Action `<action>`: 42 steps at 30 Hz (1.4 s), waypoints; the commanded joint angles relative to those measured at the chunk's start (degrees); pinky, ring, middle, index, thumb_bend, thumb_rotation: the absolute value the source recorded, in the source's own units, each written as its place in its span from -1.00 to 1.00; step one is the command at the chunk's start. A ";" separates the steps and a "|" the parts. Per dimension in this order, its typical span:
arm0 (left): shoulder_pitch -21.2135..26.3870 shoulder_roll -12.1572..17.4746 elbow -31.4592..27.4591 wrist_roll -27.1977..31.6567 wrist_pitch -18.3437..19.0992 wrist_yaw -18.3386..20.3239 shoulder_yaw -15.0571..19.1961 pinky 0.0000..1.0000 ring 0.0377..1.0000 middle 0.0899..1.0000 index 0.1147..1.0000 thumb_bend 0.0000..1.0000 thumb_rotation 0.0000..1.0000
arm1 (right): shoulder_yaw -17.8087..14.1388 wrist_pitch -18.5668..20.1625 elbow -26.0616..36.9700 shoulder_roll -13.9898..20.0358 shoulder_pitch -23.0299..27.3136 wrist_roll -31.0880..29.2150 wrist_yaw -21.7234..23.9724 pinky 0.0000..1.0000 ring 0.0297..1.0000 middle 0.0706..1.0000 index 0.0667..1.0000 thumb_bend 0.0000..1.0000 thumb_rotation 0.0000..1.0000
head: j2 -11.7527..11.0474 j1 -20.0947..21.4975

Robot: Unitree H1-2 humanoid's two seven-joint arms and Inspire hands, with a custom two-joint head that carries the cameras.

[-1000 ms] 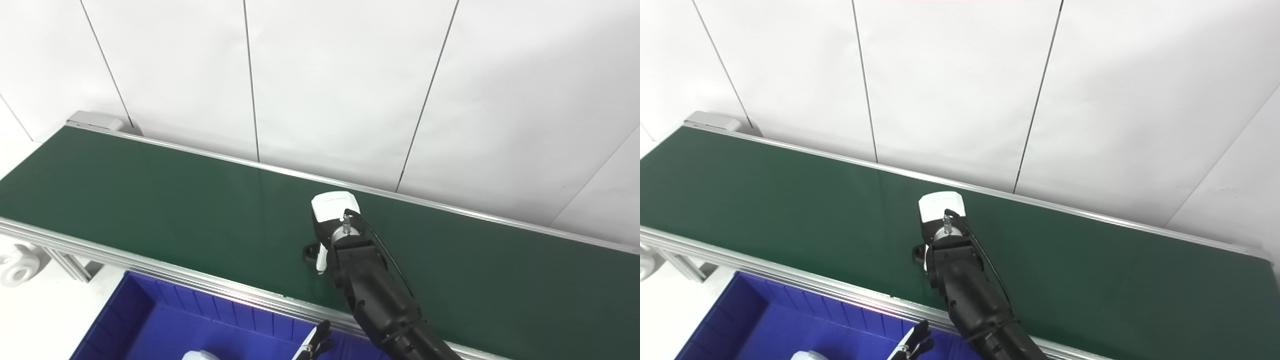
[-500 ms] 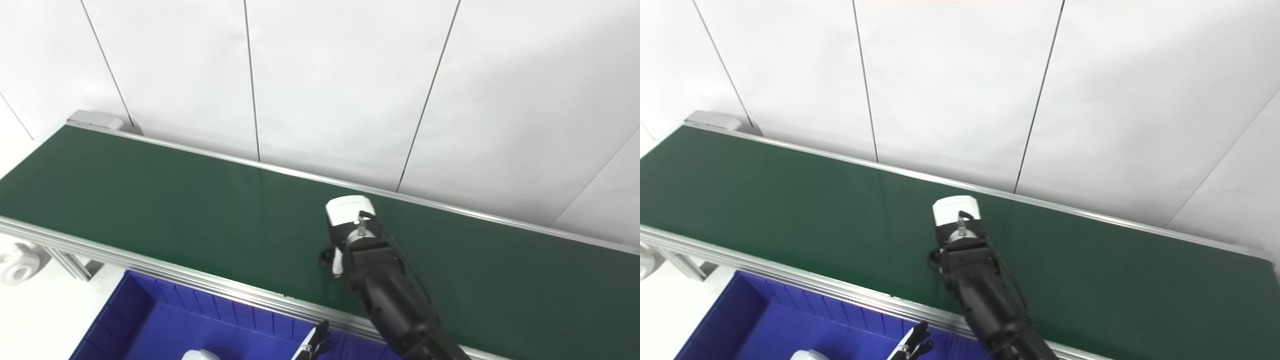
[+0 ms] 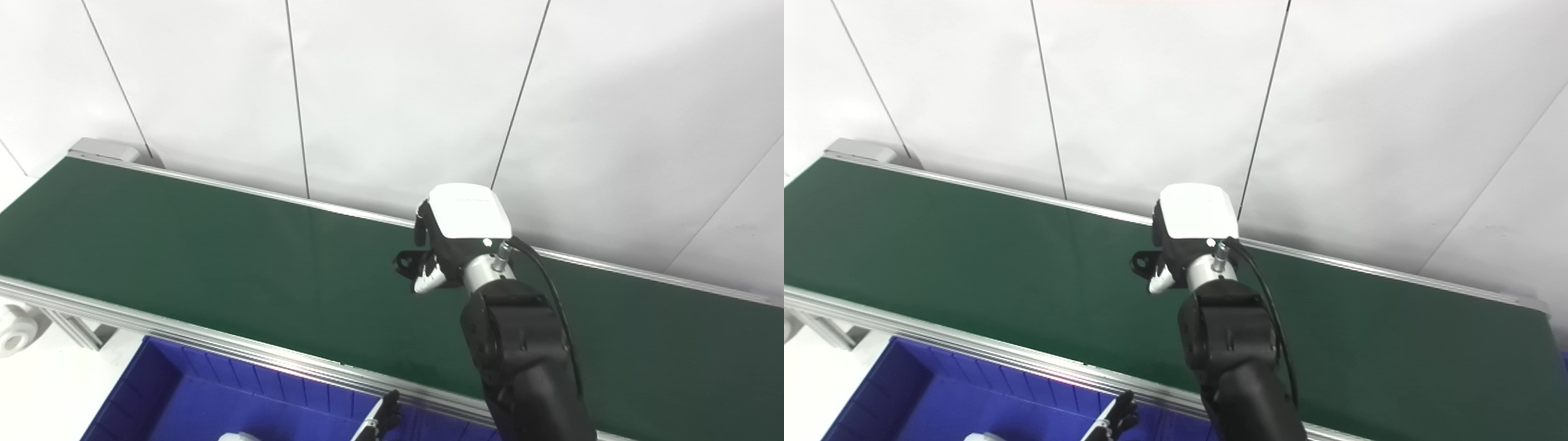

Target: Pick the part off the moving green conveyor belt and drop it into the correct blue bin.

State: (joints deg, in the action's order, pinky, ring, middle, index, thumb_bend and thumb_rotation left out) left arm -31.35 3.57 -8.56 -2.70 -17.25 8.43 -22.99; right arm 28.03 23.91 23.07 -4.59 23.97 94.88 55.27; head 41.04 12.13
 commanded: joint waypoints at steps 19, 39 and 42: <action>2.35 6.52 -13.50 10.27 12.90 3.20 9.90 0.98 1.00 1.00 1.00 0.82 0.88 | 2.48 -11.65 22.43 -13.18 -37.44 14.31 1.94 -0.68 -0.53 -0.13 -0.10 0.06 -1.00 | 13.25 23.60; 5.03 7.83 -18.14 11.64 21.43 3.66 13.37 0.84 0.94 1.00 1.00 0.81 0.80 | -5.40 -9.29 15.19 -9.79 -51.80 8.92 -8.21 -0.61 -0.48 -0.22 -0.08 0.05 -1.00 | 16.38 25.76; 4.88 7.58 -18.10 11.21 21.22 3.65 13.16 0.84 0.94 1.00 1.00 0.79 0.80 | -7.42 -9.09 12.18 -9.03 -51.60 8.23 -8.33 -0.61 -0.48 -0.14 -0.09 0.06 -1.00 | 16.07 24.76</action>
State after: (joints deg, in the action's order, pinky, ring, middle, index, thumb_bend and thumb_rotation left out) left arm -26.71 11.22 -24.78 8.59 4.35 11.59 -9.69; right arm 19.48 14.49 36.40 -8.10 -25.82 103.46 48.59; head 57.30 37.35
